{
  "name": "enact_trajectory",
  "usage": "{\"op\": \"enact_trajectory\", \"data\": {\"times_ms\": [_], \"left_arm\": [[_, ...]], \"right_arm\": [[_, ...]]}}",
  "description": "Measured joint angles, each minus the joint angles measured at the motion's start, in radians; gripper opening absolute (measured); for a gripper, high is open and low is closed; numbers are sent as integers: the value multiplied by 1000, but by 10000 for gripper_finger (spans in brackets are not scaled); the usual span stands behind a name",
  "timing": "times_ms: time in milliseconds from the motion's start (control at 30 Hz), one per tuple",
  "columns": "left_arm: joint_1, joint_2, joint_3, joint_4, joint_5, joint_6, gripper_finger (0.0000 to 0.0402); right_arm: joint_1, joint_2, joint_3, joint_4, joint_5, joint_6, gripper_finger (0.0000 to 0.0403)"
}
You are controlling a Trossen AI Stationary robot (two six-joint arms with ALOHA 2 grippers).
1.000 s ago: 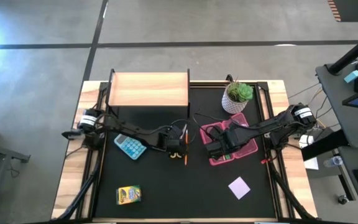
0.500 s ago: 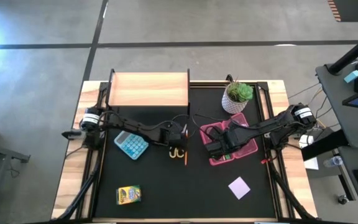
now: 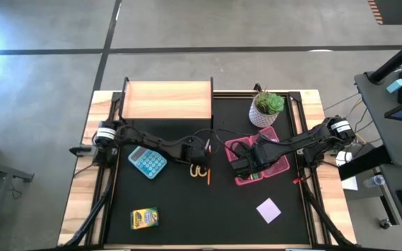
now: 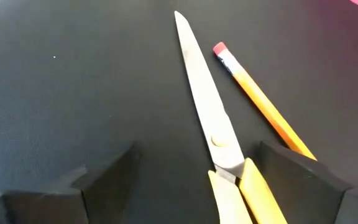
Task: Pack school essentials
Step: Put the yellow scissors into the pink supply box
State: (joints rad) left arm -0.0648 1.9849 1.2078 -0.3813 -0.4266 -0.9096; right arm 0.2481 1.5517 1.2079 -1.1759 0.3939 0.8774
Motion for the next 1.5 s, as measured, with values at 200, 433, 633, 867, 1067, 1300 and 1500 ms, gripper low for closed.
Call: {"op": "enact_trajectory", "data": {"times_ms": [200, 433, 633, 867, 1067, 1300, 1500], "left_arm": [[-4, 20, 7, -19, 2, 0, 272], [-5, 21, 3, -27, 13, 1, 189], [-6, 22, 3, -22, 37, 50, 102], [-5, -15, 3, -24, 79, 88, 32], [-8, -87, -7, -42, 131, 166, 36], [-8, -180, -5, -30, 135, 167, 37], [-8, -275, -4, -8, 120, 167, 37]], "right_arm": [[0, 0, 0, -2, 0, -2, 151], [0, 0, 0, -3, 0, 0, 151], [0, -1, 0, -2, 0, 7, 151], [0, -1, 0, -2, -2, 62, 151], [0, -1, 0, -2, -5, 74, 151], [0, -17, 17, 10, 0, 81, 150], [3, -112, 18, 41, 52, 69, 150]]}}
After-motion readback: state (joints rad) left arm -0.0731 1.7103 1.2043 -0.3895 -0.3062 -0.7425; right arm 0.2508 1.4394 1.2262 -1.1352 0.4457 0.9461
